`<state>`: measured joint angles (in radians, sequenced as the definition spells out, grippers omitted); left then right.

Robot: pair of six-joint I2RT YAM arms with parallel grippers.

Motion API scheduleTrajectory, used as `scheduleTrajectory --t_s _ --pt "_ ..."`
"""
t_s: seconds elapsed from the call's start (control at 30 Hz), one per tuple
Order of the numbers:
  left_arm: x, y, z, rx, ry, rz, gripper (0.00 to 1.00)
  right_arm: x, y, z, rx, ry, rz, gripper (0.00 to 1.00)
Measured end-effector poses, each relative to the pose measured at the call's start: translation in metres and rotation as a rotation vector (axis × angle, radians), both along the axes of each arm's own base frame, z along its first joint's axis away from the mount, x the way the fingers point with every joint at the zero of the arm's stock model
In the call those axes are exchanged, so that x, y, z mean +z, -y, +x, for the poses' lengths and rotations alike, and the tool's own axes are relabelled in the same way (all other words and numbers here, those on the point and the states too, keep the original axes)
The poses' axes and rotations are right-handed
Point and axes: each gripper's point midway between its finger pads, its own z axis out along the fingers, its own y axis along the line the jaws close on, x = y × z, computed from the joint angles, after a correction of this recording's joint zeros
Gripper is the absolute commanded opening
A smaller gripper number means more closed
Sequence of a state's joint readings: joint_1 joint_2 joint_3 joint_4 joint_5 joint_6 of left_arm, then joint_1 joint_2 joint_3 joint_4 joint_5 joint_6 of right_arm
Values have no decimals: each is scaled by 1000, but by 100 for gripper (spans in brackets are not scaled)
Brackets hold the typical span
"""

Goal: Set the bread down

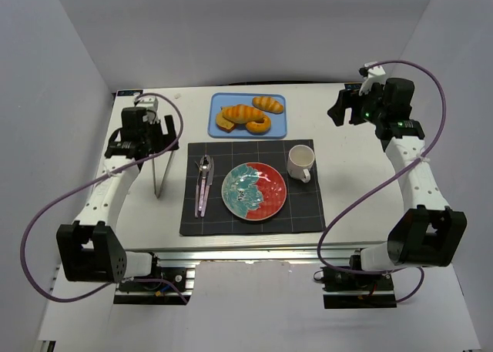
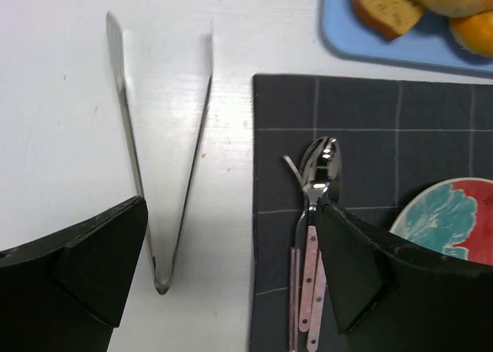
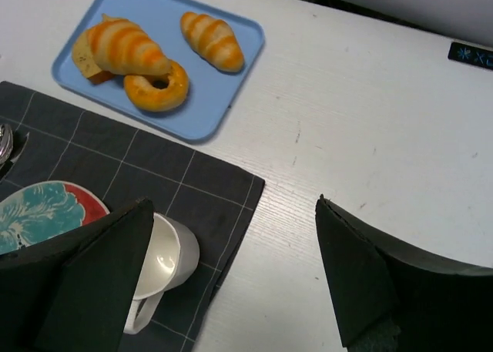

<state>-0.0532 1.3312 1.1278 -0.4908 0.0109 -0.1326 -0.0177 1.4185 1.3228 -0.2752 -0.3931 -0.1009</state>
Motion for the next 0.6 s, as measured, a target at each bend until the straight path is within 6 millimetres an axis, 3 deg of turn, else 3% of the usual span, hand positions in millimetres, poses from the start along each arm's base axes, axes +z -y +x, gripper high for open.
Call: scheduleTrajectory --t_s 0.07,0.1,0.17,0.2,0.23,0.27,0.3,0.33,0.43,0.47,0.5,0.6 --pt "-17 -8 -12 28 -29 -15 98 3 -6 -5 53 29 0 86" --pt "-28 -11 -17 40 -56 -16 95 3 -12 -11 106 41 -4 79" --pt "-51 -18 -29 66 -114 -13 85 1 -25 -26 260 88 -48 47" --pt "-60 -24 -34 83 -140 -9 73 0 -33 -35 351 113 -61 32" --pt "-67 -27 -38 92 -161 -9 38 -2 -42 -45 449 141 -69 13" --pt "-72 -32 -41 110 -175 -7 31 -4 -49 -53 523 158 -67 12" --pt "-75 -38 -41 118 -185 3 30 -6 -57 -63 598 174 -57 13" --pt "-78 -43 -41 130 -194 10 37 -9 -64 -73 672 189 -42 32" --pt "-95 -55 -41 152 -240 30 78 -14 -75 -89 776 200 8 77" --pt "-102 -57 -41 150 -264 42 89 -16 -77 -92 798 201 21 79" --pt "-109 -58 -42 147 -286 50 93 -17 -79 -94 813 199 30 80" --pt "-125 -59 -43 130 -335 66 95 -20 -80 -98 832 197 40 81"
